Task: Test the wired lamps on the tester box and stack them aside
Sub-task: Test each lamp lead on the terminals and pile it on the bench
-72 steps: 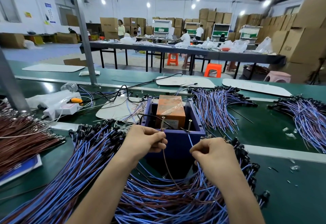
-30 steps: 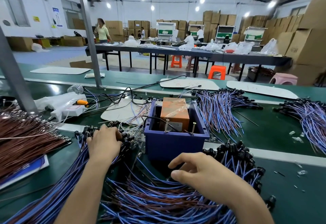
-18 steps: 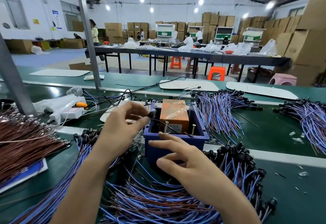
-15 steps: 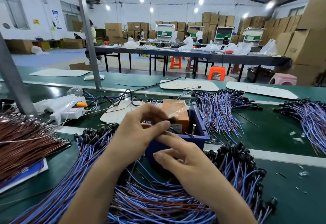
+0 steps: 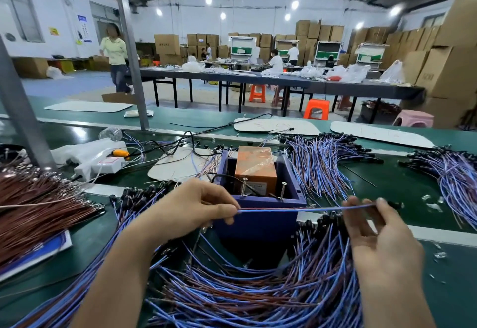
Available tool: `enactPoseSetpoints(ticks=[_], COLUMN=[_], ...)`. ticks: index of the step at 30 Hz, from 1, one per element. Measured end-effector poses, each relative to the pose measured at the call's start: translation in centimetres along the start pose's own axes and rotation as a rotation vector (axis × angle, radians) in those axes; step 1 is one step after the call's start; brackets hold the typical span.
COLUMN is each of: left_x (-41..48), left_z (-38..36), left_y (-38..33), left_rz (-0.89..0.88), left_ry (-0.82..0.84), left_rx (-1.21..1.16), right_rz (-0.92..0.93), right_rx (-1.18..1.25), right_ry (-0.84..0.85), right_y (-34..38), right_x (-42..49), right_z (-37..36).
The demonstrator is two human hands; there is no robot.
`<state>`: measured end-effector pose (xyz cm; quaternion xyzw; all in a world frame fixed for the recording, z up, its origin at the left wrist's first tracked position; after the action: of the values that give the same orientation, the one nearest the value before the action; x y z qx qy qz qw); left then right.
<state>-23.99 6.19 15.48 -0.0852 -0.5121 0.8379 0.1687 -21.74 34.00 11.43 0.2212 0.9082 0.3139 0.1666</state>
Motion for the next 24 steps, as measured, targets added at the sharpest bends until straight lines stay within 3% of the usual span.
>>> enactPoseSetpoints(ticks=[3, 7, 8, 11, 14, 17, 20, 24], left_x=[-0.9, -1.6, -1.6, -1.4, -1.1, -0.7, -0.1, 0.8], left_z=[2.2, 4.0, 3.9, 3.1, 2.1, 1.1, 0.3, -0.8], left_y=[0.6, 0.0, -0.4, -1.6, -2.1, -2.2, -2.2, -1.5], left_rz=[0.037, -0.012, -0.040, -0.120, -0.151, -0.134, -0.114, -0.065], left_ry=[-0.085, -0.186, -0.175, -0.097, -0.035, -0.034, -0.094, -0.213], left_rx=[-0.058, -0.285, -0.337, -0.499, -0.567, -0.546, -0.552, -0.620], right_rz=[0.062, 0.144, 0.173, 0.285, 0.170, 0.144, 0.262, 0.241], right_rx=[-0.108, -0.456, -0.620, -1.411, -1.738, -1.785, -1.515, -1.147], right_ry=[-0.023, 0.075, 0.102, 0.197, 0.347, 0.416, 0.555, 0.830], right_y=[1.5, 3.1, 3.2, 2.5, -0.6, -1.9, -1.0, -2.2], right_x=[1.2, 2.0, 2.0, 1.7, 1.1, 0.0, -2.6, -7.0], right_z=[1.8, 2.0, 1.6, -0.2, -1.1, -2.2, -5.6, -9.5])
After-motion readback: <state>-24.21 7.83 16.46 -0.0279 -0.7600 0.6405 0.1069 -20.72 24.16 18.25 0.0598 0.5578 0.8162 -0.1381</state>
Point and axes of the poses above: each hand's wrist, its own x-axis towards the middle knuckle, its own z-axis out of the back of the hand, y = z × x, the point moved 10 cm from there along x, towards the middle knuckle, and after that the axes turned 4 degrees about y, right-handed, at the moved point
